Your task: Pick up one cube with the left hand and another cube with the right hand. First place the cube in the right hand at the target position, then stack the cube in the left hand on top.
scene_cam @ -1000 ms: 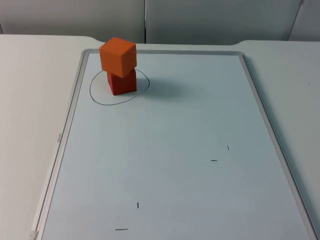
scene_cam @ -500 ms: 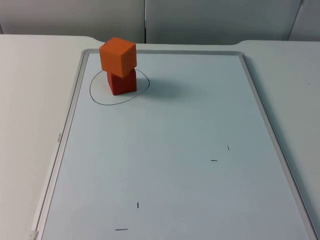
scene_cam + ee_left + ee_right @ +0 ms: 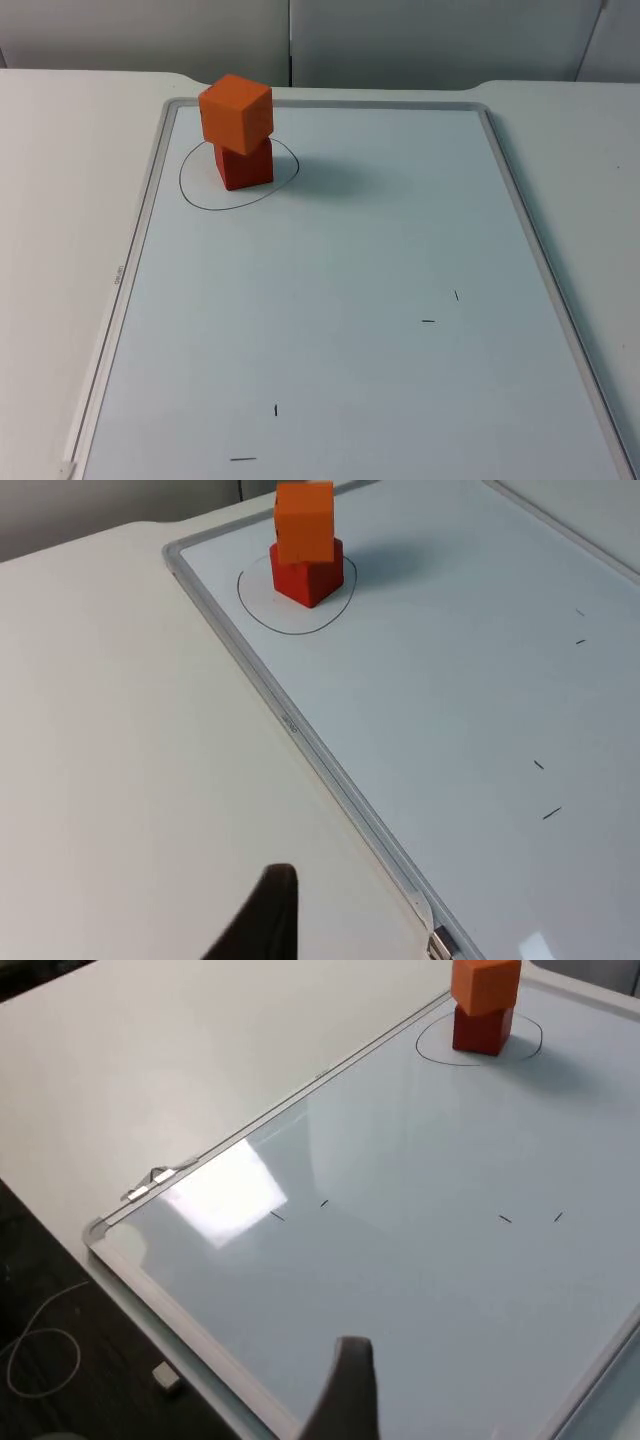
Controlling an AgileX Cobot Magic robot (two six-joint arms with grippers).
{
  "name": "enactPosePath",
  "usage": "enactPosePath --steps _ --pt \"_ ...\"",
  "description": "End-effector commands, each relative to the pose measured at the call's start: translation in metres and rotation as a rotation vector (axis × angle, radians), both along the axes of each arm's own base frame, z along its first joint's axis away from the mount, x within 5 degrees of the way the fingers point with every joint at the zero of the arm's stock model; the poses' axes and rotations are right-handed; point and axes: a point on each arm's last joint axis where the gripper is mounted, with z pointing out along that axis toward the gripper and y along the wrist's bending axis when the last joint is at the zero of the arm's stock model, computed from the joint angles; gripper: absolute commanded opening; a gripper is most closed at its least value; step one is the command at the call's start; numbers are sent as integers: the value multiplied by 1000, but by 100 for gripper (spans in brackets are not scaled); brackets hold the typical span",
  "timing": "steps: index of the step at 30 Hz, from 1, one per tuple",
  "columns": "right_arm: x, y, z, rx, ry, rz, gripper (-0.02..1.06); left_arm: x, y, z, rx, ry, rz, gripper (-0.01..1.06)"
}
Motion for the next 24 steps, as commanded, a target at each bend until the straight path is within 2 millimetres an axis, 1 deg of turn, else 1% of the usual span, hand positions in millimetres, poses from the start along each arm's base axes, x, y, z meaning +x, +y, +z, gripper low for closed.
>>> enactPosePath --steps 1,8,14,16,18,24 --pt "-1 -2 1 -10 -3 -2 73 1 -1 0 -15 -19 -4 105" --pt "-1 -3 1 -24 -7 -2 73 1 -1 0 -15 -19 -4 105" --pt "2 -6 0 -62 -39 -38 73 1 -1 0 -15 -19 -4 105" --pt "2 -6 0 -62 -39 -38 73 1 -1 0 -15 -19 -4 105" --pt "6 -4 -4 -64 -42 -44 73 1 -1 0 -15 -19 -4 105" --pt "6 -4 -4 -57 -43 -47 73 1 -1 0 -15 -19 -4 105"
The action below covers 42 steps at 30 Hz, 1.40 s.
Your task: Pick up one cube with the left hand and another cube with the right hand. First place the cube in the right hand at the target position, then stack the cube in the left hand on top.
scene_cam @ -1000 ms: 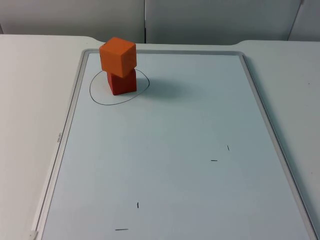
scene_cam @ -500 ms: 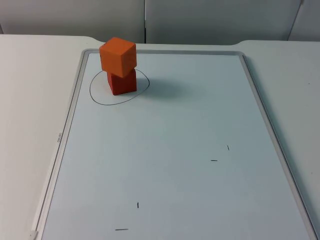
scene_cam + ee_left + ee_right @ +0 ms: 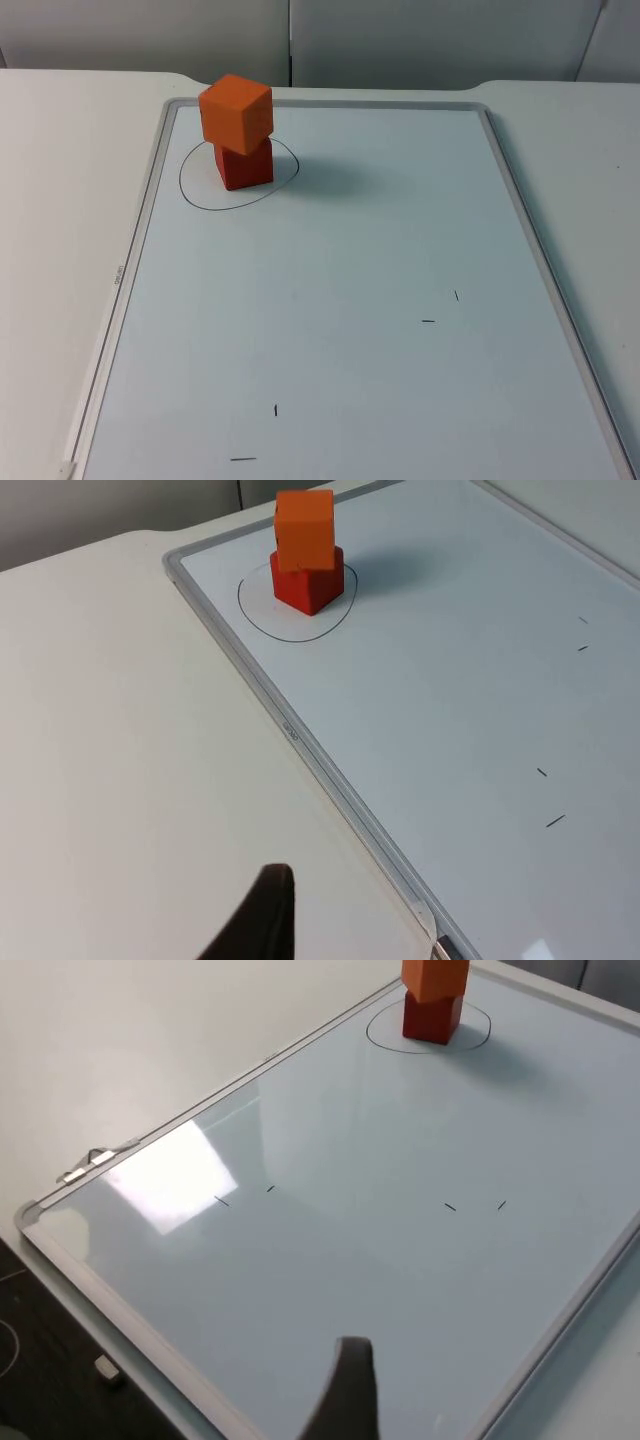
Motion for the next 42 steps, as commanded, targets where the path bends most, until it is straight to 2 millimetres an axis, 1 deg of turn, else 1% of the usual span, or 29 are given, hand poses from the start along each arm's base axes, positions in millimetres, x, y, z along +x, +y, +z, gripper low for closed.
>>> enactPosePath --steps 1,10,11,12,13,14,16,26,42 --pt "1 1 -1 6 -6 -1 73 0 0 0 -12 -9 -3 105" --pt "1 1 -1 6 -7 -1 74 0 0 0 -12 -9 -3 105" --pt "1 1 -1 6 -7 -1 76 0 0 0 -12 -9 -3 105" --pt "1 1 -1 10 -3 -4 81 0 0 0 -12 -9 -3 105" --pt "1 1 -1 20 6 -11 89 0 0 0 -12 -9 -3 105" --pt "1 1 -1 20 6 -11 89 0 0 0 -12 -9 -3 105" --pt "2 -1 -1 22 7 -35 105 0 0 0 -12 -9 -3 105" --pt "3 -2 -1 34 15 -66 105 0 0 0 -12 -9 -3 105" --pt "2 -1 -1 33 15 -52 105 0 0 0 -12 -9 -3 105"
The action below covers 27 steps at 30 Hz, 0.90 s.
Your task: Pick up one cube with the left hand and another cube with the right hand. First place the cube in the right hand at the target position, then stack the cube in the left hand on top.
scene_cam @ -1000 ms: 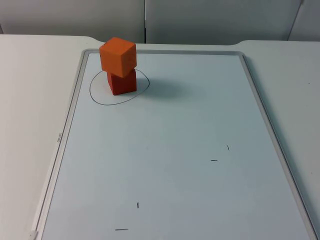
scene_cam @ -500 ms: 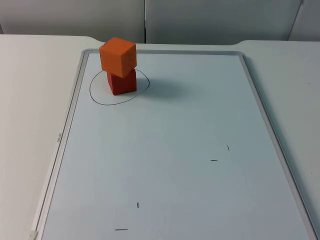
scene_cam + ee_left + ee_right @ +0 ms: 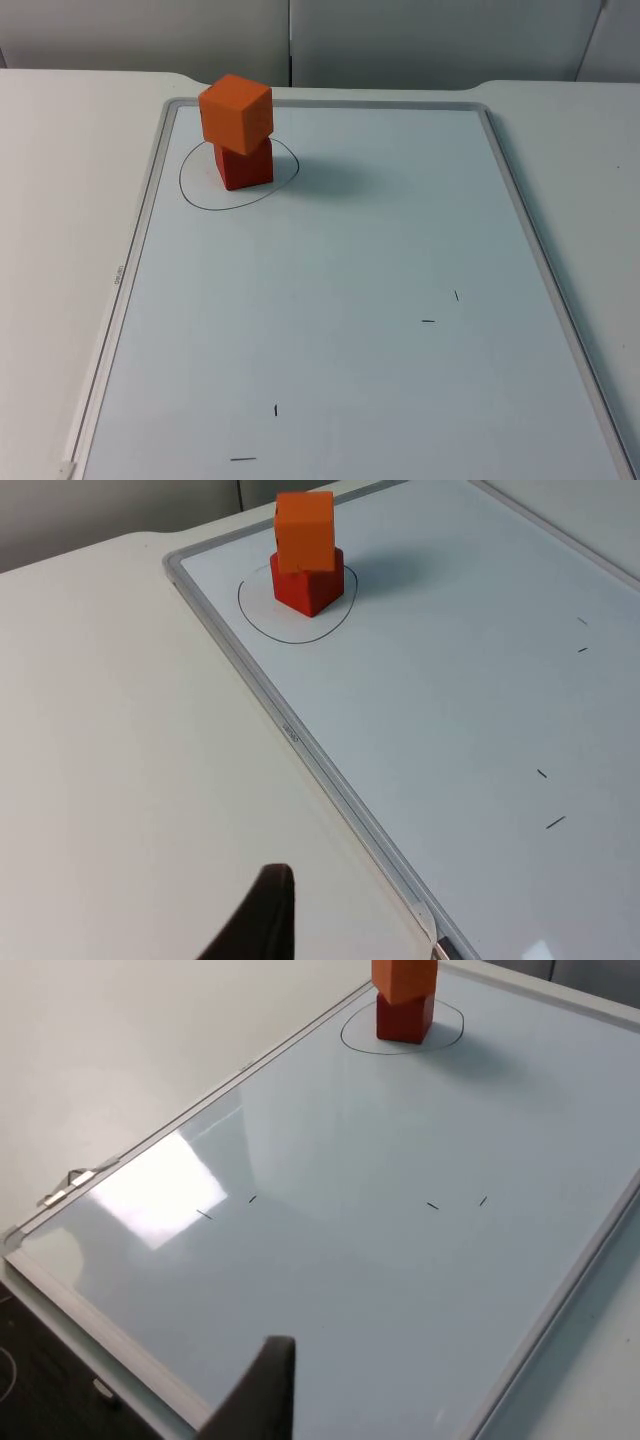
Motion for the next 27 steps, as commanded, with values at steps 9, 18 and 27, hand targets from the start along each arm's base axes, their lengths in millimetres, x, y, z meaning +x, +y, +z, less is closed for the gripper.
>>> enactPosePath --steps 9,18,27 --pt "1 1 -1 0 -7 2 105 0 0 0 -12 -9 -3 105" --pt "0 1 -1 2 -4 -21 105 0 0 0 -12 -9 -3 105" --pt "-1 2 -1 2 -5 -307 105 0 0 0 -12 -9 5 105"
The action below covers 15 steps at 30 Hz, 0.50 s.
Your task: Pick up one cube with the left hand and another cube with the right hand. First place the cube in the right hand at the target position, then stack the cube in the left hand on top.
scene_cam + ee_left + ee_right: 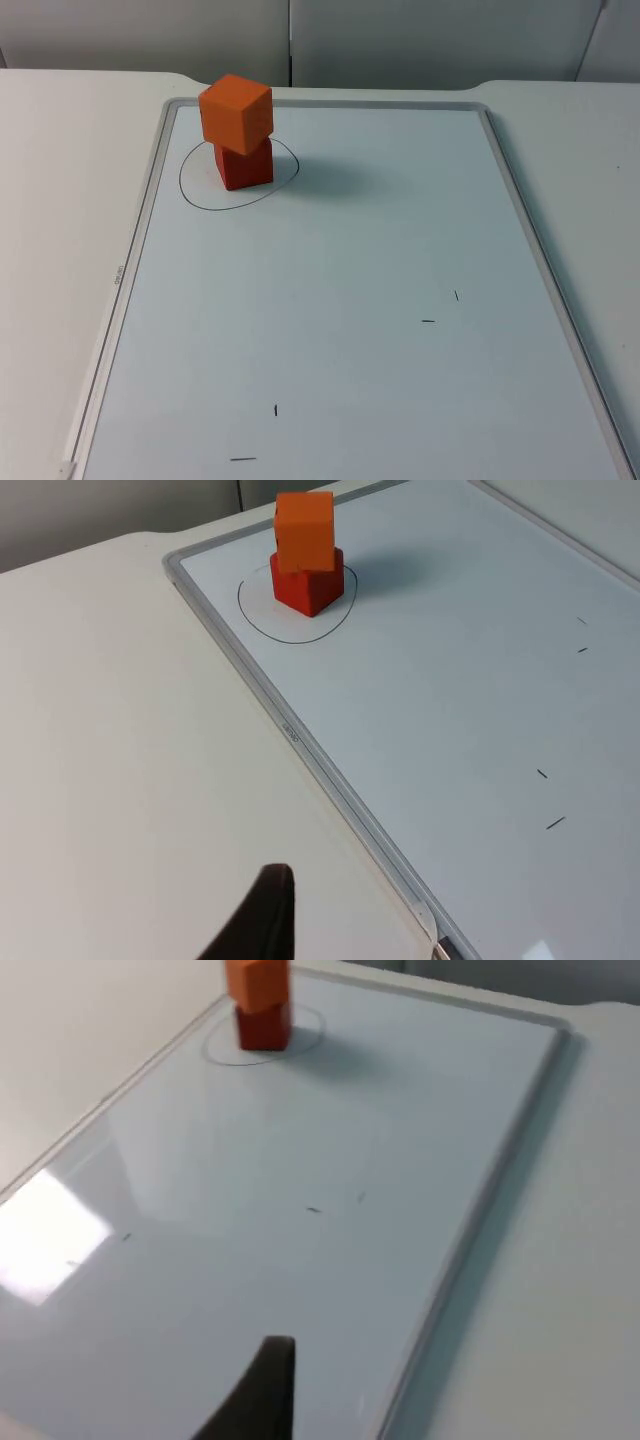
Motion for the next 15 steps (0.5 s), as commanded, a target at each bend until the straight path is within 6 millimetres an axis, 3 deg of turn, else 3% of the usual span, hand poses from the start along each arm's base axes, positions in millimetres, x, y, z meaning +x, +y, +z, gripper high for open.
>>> enactPosePath --steps 1,8,15 --pt "0 1 -1 -1 -5 -75 105 0 0 0 -12 -9 11 105" --pt "-1 2 -1 -1 -5 -338 105 0 -1 0 -11 -9 107 105" --pt "-1 3 -1 -1 -5 -384 105 -1 -1 0 -11 -10 195 105"
